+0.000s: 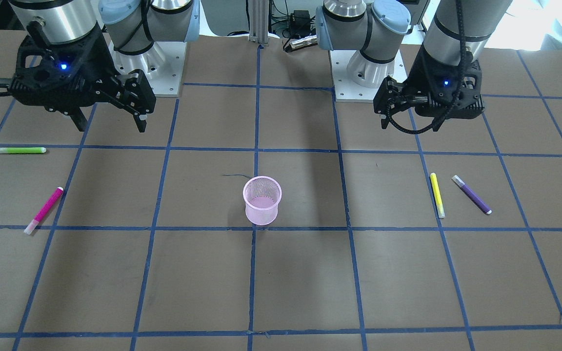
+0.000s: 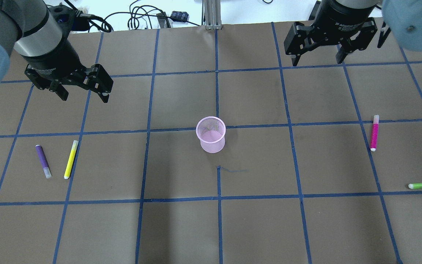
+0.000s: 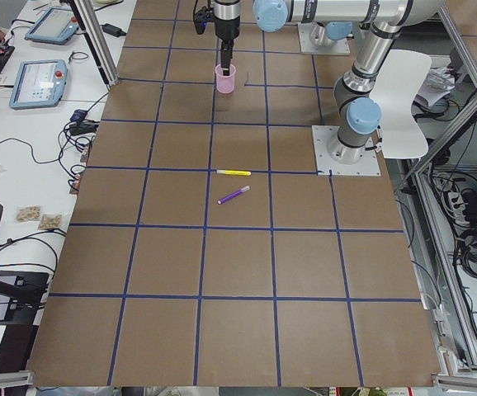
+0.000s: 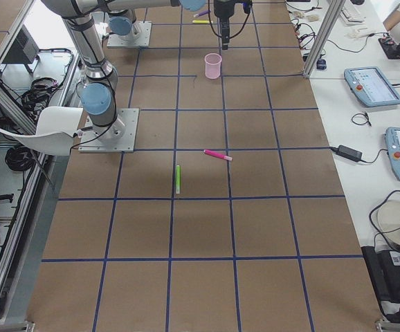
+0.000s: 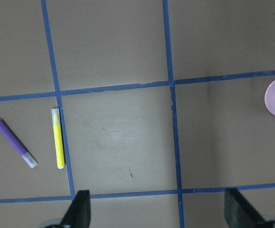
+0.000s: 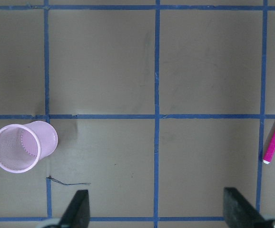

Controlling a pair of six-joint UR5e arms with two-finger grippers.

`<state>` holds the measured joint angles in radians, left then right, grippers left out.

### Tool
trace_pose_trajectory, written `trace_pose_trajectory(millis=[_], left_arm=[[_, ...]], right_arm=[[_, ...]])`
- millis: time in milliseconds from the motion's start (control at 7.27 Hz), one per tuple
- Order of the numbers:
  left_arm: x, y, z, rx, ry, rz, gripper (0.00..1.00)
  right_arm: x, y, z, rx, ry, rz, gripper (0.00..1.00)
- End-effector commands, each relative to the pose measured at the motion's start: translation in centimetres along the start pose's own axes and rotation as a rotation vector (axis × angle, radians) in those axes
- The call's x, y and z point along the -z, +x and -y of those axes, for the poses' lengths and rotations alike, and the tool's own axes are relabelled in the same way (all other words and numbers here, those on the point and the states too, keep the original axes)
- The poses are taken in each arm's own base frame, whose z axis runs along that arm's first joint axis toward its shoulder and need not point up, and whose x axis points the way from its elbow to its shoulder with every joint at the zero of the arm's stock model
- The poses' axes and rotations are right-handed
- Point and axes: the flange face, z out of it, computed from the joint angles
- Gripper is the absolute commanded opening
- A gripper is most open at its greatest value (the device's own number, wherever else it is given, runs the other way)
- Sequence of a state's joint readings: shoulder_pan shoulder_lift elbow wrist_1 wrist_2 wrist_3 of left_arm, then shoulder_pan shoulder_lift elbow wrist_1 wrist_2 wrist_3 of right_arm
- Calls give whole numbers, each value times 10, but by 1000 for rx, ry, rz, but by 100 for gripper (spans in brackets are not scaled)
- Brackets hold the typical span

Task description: Insert purple and pink pens into pink cup

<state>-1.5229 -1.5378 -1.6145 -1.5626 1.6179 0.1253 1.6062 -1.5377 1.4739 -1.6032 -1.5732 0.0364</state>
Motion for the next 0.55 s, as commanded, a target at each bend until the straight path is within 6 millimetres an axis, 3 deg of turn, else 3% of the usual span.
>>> trace_pose_trajectory(millis=[0, 138, 275, 412], left_arm=[[0, 1, 0, 4, 2, -18, 100], [-2, 1, -1, 7, -3, -15, 100], [-2, 1, -1, 8, -3, -15, 100], [-2, 1, -1, 7, -4, -11, 100]], right_arm=[[-2, 6, -1, -8, -9, -2, 100], [-4, 10, -4, -11, -19, -18, 100], [-11, 31, -2, -62, -56, -25, 100], [-43, 77, -3, -137, -119, -18, 100]])
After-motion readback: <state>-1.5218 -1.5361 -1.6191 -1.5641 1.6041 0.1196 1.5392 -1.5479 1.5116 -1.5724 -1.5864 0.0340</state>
